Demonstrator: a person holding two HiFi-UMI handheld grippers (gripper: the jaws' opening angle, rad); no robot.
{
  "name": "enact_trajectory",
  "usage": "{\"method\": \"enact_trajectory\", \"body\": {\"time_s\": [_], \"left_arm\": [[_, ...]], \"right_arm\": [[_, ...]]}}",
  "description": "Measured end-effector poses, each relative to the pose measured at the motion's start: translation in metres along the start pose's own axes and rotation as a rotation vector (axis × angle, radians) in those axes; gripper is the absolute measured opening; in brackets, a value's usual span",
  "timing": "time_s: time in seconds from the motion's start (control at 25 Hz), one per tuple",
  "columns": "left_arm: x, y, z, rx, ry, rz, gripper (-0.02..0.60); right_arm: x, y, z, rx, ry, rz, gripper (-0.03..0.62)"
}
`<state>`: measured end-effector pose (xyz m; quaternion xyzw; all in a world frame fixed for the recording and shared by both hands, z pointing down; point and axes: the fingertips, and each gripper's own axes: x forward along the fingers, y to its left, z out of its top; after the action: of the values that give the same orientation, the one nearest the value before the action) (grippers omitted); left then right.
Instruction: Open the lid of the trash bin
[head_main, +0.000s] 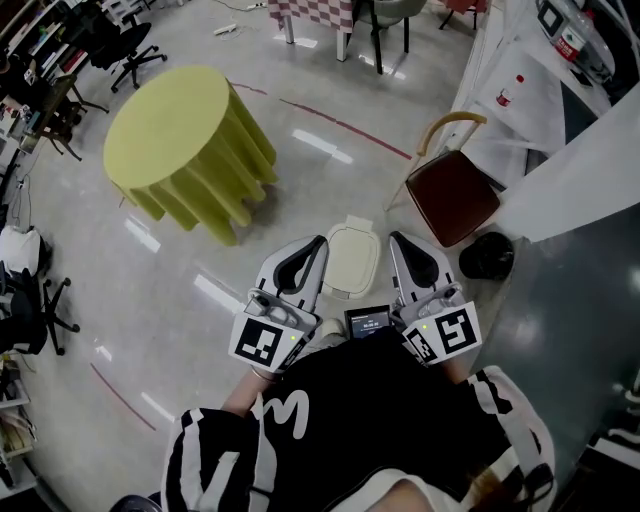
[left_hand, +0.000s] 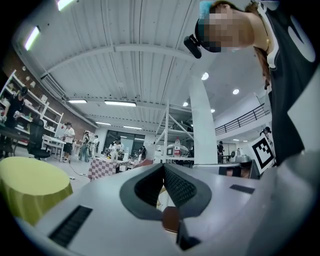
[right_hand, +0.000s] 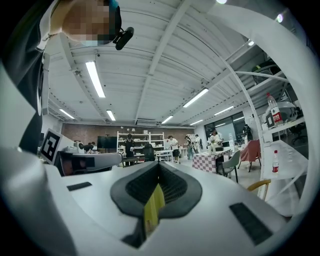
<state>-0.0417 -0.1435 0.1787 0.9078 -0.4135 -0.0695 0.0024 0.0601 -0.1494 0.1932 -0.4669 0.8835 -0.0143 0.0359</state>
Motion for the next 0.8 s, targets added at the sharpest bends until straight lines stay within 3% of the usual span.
{"method": "enact_trajectory", "body": {"time_s": [0.8], "left_arm": [[0.005,-0.01,0.003,0.019,-0.012,0.11,0.007]], "right_arm": [[0.001,-0.017,0.006,-0.011,0.008,0.108,0.003]]}}
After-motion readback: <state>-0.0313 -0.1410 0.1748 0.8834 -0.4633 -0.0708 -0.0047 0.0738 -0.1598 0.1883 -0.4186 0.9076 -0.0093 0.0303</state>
